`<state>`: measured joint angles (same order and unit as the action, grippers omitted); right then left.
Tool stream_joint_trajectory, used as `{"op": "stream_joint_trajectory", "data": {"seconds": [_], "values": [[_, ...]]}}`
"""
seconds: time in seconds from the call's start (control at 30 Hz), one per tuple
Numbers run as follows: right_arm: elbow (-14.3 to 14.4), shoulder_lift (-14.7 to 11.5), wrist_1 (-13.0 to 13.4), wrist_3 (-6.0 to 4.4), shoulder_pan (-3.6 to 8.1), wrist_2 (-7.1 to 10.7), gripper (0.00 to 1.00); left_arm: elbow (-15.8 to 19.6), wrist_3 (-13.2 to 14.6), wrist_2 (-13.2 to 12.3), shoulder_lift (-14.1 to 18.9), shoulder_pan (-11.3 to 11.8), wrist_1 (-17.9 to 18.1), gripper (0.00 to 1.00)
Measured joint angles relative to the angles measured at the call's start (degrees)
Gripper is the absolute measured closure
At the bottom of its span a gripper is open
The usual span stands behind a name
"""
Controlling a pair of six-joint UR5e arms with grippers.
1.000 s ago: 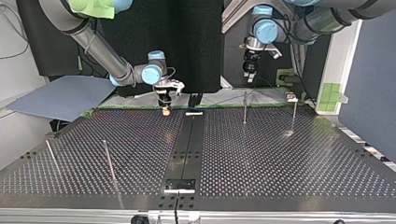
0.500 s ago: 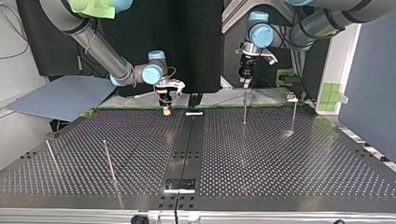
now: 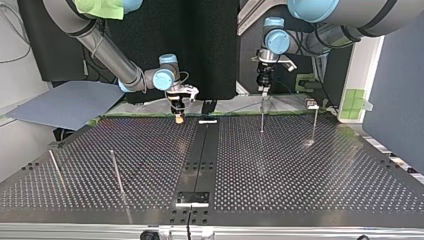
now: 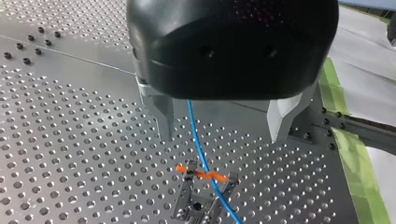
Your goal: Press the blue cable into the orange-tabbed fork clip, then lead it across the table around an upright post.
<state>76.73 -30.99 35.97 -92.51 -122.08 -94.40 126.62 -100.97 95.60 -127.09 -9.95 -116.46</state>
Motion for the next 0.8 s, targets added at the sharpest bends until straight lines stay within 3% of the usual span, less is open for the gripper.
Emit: {"op": "stream_joint_trajectory", "data": {"seconds": [0.53,0.8], "values": [[-0.03,0.01,0.22,-0.09,0.03,-0.02,1.00,-0.16,0.07,0.64,-0.10,-0.11,0.71,0.00],[-0.03,0.07,0.49,-0.09,-0.01,-0.07,1.00,-0.16,0.70,2.32,-0.11,-0.57,0.95,0.00]]}}
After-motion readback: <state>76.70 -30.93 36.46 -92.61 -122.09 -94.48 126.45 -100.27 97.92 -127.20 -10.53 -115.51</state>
